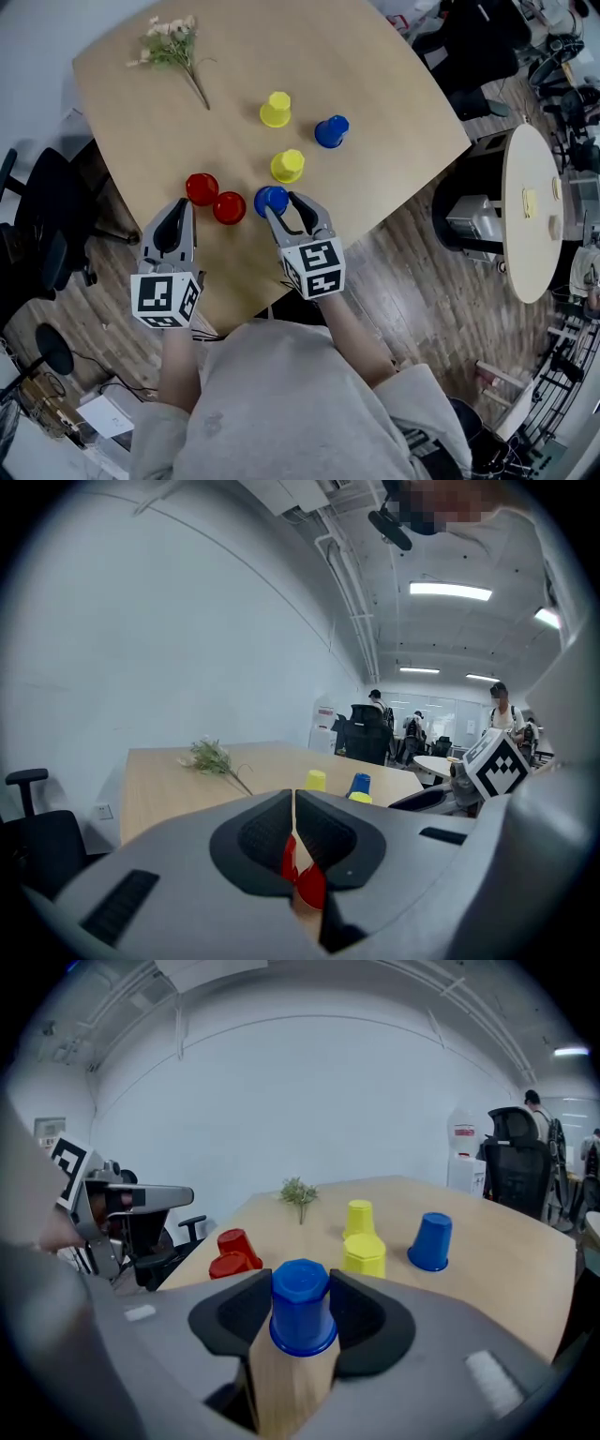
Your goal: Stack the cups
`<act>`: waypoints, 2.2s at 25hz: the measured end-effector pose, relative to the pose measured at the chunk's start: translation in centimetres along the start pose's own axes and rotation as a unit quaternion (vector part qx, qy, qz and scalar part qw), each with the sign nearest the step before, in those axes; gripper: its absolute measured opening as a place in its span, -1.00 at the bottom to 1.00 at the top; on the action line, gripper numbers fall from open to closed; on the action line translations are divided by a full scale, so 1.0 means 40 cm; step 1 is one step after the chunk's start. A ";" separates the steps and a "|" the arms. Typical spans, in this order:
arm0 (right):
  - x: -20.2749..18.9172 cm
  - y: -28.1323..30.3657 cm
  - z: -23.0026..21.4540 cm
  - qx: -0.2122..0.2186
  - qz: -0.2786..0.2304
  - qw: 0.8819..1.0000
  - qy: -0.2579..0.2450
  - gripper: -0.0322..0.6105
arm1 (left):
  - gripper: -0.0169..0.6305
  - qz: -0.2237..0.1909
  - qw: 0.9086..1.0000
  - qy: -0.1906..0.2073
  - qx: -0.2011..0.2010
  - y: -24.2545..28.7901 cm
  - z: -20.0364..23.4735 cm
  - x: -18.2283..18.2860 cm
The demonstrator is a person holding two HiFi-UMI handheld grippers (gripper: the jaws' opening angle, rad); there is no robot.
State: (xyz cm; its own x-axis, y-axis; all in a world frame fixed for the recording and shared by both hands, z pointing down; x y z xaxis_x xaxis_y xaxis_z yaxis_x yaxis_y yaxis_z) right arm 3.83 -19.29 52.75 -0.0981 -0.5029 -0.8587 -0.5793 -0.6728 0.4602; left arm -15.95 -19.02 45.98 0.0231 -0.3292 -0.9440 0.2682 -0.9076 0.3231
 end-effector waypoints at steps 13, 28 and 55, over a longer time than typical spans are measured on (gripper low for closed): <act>-0.015 0.041 0.057 0.007 0.022 0.999 -0.026 -0.24 | -0.40 0.039 0.998 0.036 -0.022 0.063 0.035 -0.074; 0.048 -0.038 0.037 -0.012 -0.025 1.000 -0.014 -0.23 | -0.28 0.085 0.994 0.063 0.009 0.094 0.088 -0.140; 0.079 0.068 -0.165 -0.054 0.017 0.998 0.000 -0.20 | -0.28 0.056 0.998 0.003 0.025 -0.030 0.085 -0.141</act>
State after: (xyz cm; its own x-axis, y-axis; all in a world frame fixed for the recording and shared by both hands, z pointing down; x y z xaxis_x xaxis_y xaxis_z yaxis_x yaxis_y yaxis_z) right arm 7.28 -26.29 52.78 -0.1158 -0.5262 -0.8424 -0.4855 -0.7099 0.5102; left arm -19.69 -16.96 51.16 0.0568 -0.4277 -0.9021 0.2148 -0.8772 0.4294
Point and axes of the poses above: the fingertips, and each gripper's own axes: y forward along the fingers, z to its left, x out of its top, the point moved 4 cm from there along -y, backward along the fingers, and after that the axes turned 8 degrees about x, right-handed, at the moved point
